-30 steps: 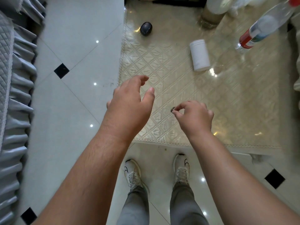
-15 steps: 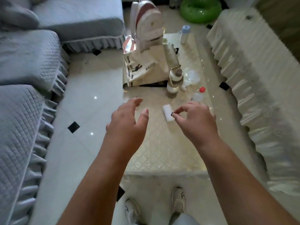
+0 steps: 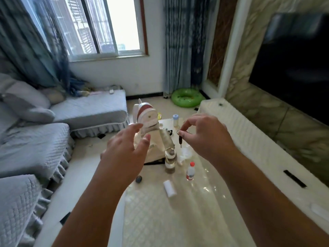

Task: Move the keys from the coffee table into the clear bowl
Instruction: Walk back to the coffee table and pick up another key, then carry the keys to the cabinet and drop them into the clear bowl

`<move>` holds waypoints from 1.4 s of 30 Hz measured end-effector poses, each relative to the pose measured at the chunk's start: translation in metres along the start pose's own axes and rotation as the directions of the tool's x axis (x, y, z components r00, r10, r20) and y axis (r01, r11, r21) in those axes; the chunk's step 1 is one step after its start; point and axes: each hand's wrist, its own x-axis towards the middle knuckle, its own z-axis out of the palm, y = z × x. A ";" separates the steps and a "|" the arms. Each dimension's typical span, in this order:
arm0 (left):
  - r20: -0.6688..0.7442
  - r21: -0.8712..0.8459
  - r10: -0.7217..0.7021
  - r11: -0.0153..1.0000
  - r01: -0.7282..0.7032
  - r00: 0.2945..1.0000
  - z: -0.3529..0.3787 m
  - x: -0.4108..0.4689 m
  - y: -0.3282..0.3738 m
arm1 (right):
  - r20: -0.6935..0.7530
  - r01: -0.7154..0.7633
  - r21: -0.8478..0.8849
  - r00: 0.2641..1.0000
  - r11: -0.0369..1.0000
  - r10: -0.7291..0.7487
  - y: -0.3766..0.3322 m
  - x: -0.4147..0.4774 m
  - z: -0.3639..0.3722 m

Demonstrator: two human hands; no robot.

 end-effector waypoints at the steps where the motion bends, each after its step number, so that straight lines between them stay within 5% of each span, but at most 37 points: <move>1: -0.006 0.002 0.019 1.000 -0.019 1.000 -0.005 0.000 0.004 | -0.017 0.002 0.015 1.000 1.000 -0.002 -0.004 0.002 -0.010; 19: 0.119 -0.184 0.379 0.917 -0.355 0.918 -0.053 0.000 0.005 | -0.232 -0.312 0.057 0.920 0.948 0.316 -0.061 -0.080 -0.053; 27: 0.319 -0.287 0.545 0.835 -0.470 0.775 -0.008 -0.033 0.038 | -0.376 -0.587 -0.004 0.751 0.809 0.543 -0.052 -0.178 -0.078; 33: 0.407 -0.416 0.670 0.741 -0.527 0.621 0.031 -0.083 0.084 | -0.519 -0.772 -0.036 0.557 0.634 0.648 -0.035 -0.258 -0.120; 42: 0.450 -0.522 0.782 0.623 -0.582 0.432 0.085 -0.157 0.169 | -0.603 -0.883 0.025 0.361 0.469 0.712 0.000 -0.354 -0.177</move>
